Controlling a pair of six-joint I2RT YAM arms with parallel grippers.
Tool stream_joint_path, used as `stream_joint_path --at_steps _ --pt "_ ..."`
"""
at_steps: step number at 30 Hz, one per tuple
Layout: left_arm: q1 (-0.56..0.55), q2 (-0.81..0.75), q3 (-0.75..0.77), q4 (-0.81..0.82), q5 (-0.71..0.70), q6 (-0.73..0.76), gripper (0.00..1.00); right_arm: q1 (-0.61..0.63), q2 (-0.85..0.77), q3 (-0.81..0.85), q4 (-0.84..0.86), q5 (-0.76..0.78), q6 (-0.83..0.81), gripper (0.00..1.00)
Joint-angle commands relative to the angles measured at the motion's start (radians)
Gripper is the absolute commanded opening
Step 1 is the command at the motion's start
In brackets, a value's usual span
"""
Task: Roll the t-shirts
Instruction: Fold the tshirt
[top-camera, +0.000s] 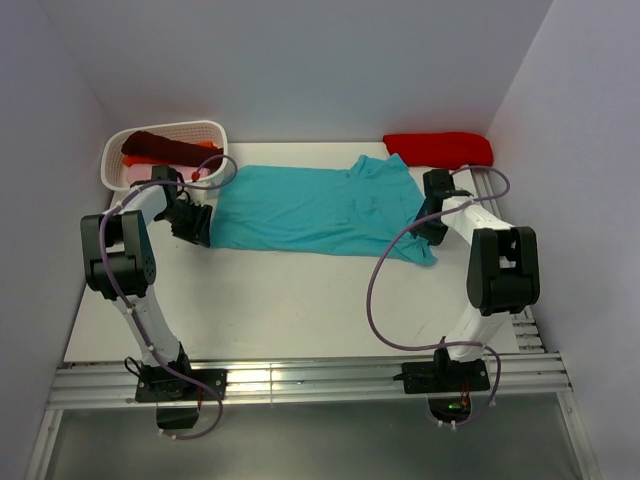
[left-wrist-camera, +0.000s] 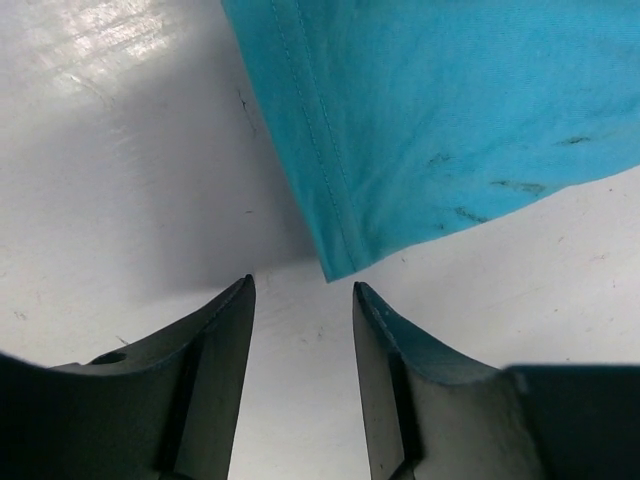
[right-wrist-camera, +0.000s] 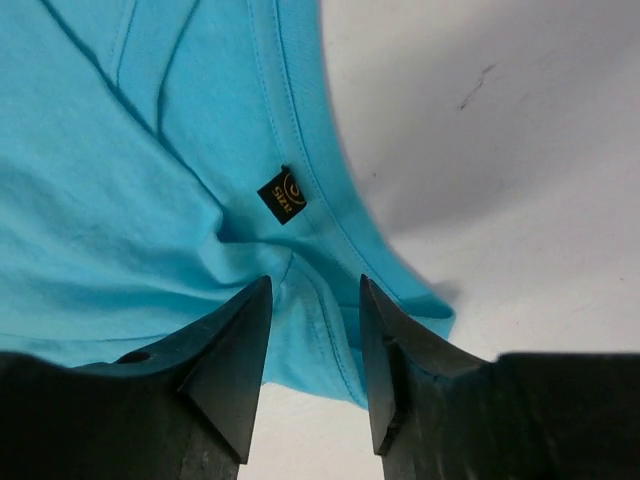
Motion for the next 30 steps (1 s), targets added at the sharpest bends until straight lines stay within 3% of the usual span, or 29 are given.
stream_joint_path --at_steps 1,3,9,14,19,30 --pt "0.0 -0.007 -0.003 0.023 0.003 0.008 0.5 -0.008 -0.016 0.049 -0.011 0.029 -0.015 0.49" --pt "0.001 -0.023 0.0 0.023 0.02 0.008 0.56 -0.008 -0.057 0.031 -0.007 0.026 -0.015 0.57" --pt "0.022 -0.055 0.024 -0.015 0.103 -0.004 0.69 -0.016 -0.204 -0.046 -0.046 0.07 0.007 0.64" --pt "0.05 -0.008 0.059 -0.069 0.207 -0.021 0.69 -0.053 -0.35 -0.173 -0.019 -0.003 0.05 0.67" --pt "0.062 0.049 0.061 -0.038 0.223 -0.079 0.68 -0.056 -0.473 -0.294 0.009 -0.06 0.096 0.7" --pt "0.062 0.127 0.064 0.003 0.246 -0.168 0.58 -0.057 -0.492 -0.453 0.133 -0.169 0.142 0.7"
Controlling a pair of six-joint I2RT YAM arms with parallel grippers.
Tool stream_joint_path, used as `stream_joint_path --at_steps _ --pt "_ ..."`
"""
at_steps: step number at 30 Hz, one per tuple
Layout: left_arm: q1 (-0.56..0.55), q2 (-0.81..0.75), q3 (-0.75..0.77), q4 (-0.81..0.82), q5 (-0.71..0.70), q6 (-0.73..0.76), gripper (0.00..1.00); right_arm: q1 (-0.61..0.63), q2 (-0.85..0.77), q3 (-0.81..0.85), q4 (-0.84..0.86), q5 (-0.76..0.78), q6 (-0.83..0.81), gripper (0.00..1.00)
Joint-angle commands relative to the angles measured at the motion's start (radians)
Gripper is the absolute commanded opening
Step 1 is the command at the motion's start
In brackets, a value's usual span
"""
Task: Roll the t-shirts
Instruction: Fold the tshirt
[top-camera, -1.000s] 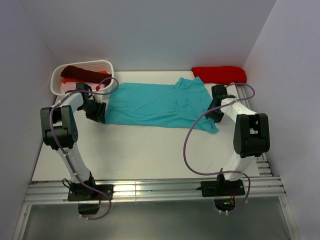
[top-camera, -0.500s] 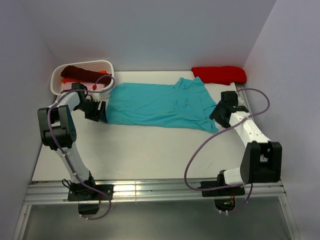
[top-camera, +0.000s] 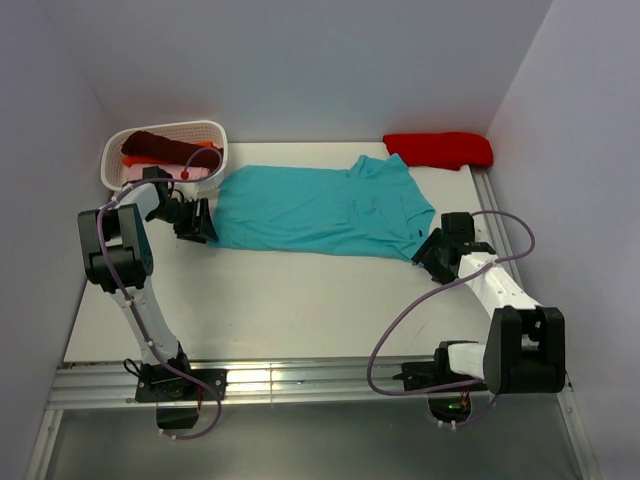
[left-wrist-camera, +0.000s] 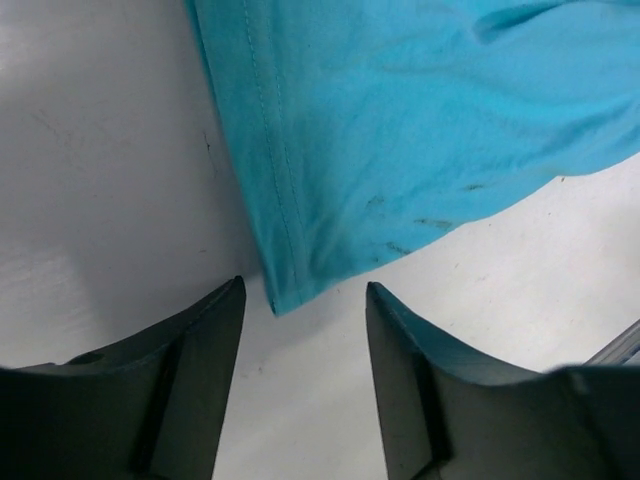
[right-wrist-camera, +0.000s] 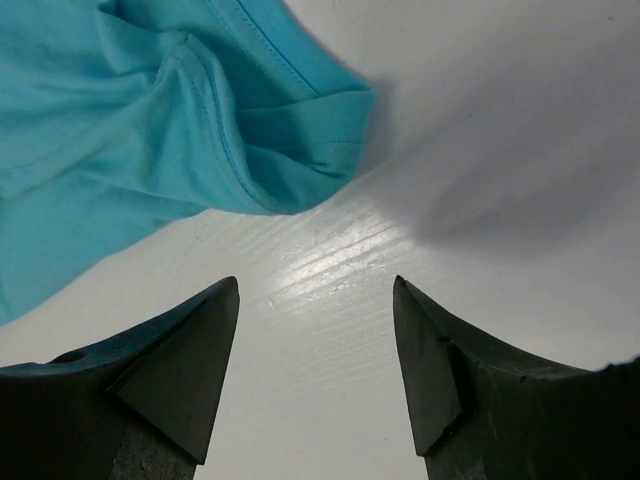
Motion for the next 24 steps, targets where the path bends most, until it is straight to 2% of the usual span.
stream_joint_path --at_steps 1,10,13,15,24 --pt "0.001 0.052 0.004 0.033 0.004 -0.036 0.57 -0.003 0.015 -0.01 0.083 -0.036 0.024 0.7" --pt "-0.001 0.058 -0.002 0.056 -0.028 -0.056 0.43 -0.003 0.147 0.044 0.135 0.019 0.007 0.71" --pt "-0.001 0.061 -0.003 0.061 -0.04 -0.056 0.35 -0.006 0.199 0.081 0.132 0.04 -0.007 0.7" --pt "-0.001 0.063 -0.006 0.069 -0.059 -0.058 0.27 -0.009 0.225 0.11 0.126 0.06 -0.013 0.7" --pt "-0.012 0.069 -0.002 0.076 -0.099 -0.06 0.11 -0.031 0.288 0.18 0.12 0.07 -0.045 0.68"
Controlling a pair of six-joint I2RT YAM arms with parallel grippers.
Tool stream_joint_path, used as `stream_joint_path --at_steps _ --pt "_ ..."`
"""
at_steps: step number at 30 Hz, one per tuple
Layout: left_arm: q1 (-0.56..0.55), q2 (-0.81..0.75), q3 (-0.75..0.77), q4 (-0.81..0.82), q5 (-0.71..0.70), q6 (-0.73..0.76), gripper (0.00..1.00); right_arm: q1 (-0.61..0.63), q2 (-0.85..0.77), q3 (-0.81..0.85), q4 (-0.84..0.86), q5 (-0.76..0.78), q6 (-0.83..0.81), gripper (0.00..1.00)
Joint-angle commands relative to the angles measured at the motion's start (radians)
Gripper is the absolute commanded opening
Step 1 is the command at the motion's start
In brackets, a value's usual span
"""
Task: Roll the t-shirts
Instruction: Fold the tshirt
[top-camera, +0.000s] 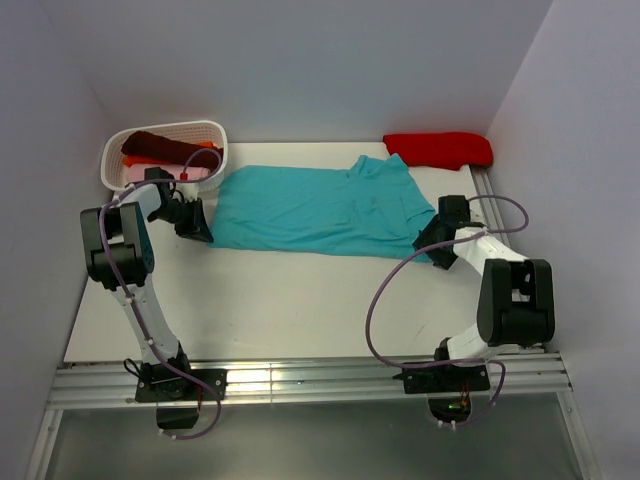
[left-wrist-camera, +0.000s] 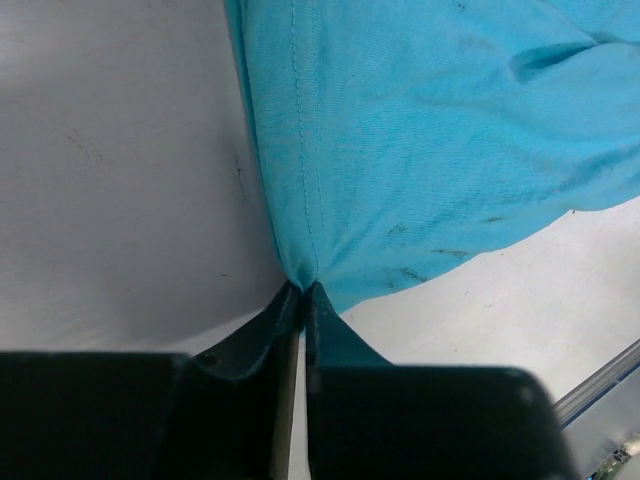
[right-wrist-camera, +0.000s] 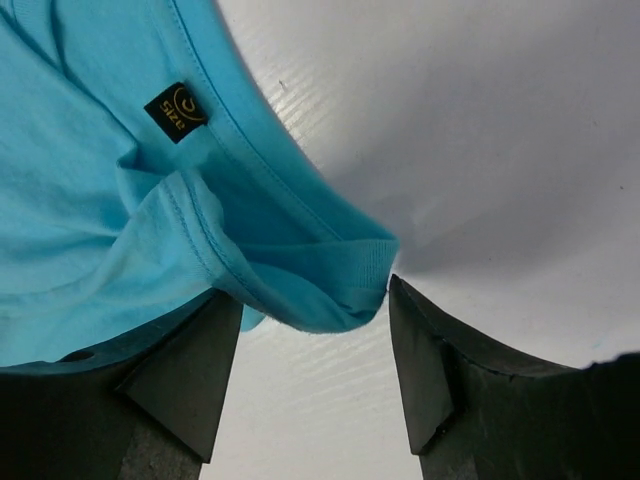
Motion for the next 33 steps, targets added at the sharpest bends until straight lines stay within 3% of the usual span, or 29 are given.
stream_joint_path --at_steps 1,5,11,15,17,23,33 --pt "-0.01 0.037 -0.003 0.027 -0.078 0.013 0.07 -0.013 0.028 0.043 0.018 0.021 -0.028 0.66" --pt "-0.024 0.034 -0.003 0.028 -0.095 0.016 0.0 -0.019 0.034 0.023 0.038 0.013 -0.036 0.58" --pt "-0.052 0.018 -0.015 0.037 -0.11 0.013 0.0 -0.024 0.042 0.02 0.037 0.019 -0.053 0.37" --pt "-0.061 -0.02 -0.034 0.028 -0.133 0.02 0.0 -0.025 0.013 0.029 -0.003 0.033 -0.065 0.14" --pt "-0.061 -0.05 -0.049 0.025 -0.153 0.036 0.0 -0.024 -0.031 0.024 -0.037 0.047 -0.071 0.08" --pt "-0.047 -0.113 -0.07 -0.044 -0.19 0.1 0.0 -0.024 -0.163 -0.02 -0.118 0.018 -0.087 0.01" --pt "0.014 -0.216 -0.178 -0.137 -0.212 0.232 0.0 -0.013 -0.329 -0.092 -0.227 -0.059 -0.074 0.0"
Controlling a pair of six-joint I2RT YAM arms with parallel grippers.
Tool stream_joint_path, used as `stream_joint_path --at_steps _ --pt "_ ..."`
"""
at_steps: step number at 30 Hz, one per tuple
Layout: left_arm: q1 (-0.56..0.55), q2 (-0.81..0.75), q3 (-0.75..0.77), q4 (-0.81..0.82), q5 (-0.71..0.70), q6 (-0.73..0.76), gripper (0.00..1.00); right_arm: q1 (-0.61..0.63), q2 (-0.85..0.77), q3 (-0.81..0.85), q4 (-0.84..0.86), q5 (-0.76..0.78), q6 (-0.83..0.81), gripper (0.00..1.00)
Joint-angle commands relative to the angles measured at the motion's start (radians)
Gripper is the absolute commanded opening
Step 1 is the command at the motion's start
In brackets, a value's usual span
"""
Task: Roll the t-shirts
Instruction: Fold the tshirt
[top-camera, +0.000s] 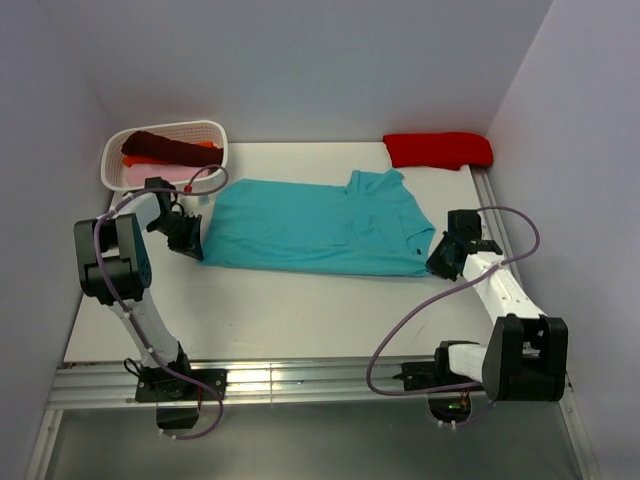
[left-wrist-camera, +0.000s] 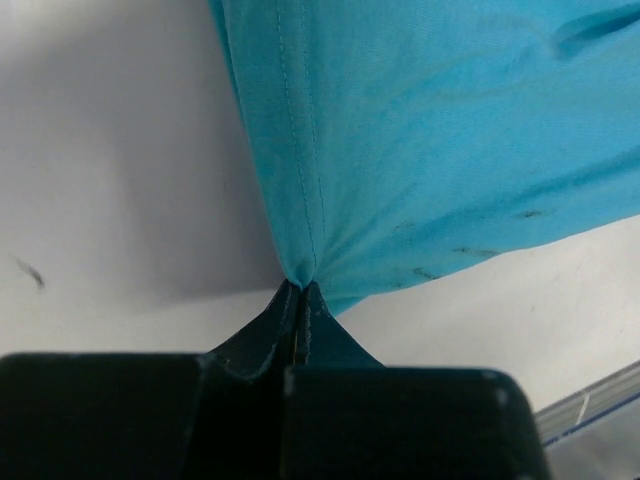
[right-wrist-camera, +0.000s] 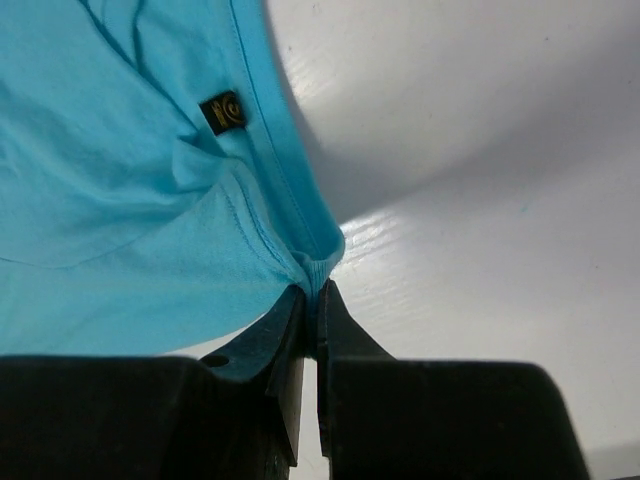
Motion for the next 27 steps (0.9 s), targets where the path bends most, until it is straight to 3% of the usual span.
stream_joint_path --at_steps 1,9,21,27 --pt "0.032 -0.083 -0.041 -0.077 -0.052 0.093 0.0 0.001 -0.046 0.012 -0.065 -0.017 -0.003 0.0" --pt "0.08 -0.176 -0.119 -0.149 -0.072 0.188 0.0 0.007 -0.176 -0.018 -0.155 -0.114 0.04 0.0" --pt "0.106 -0.279 -0.252 -0.198 -0.072 0.268 0.0 0.093 -0.232 -0.011 -0.332 -0.091 0.087 0.0" --pt "0.112 -0.313 -0.32 -0.201 -0.066 0.294 0.0 0.142 -0.279 -0.083 -0.369 -0.097 0.124 0.0"
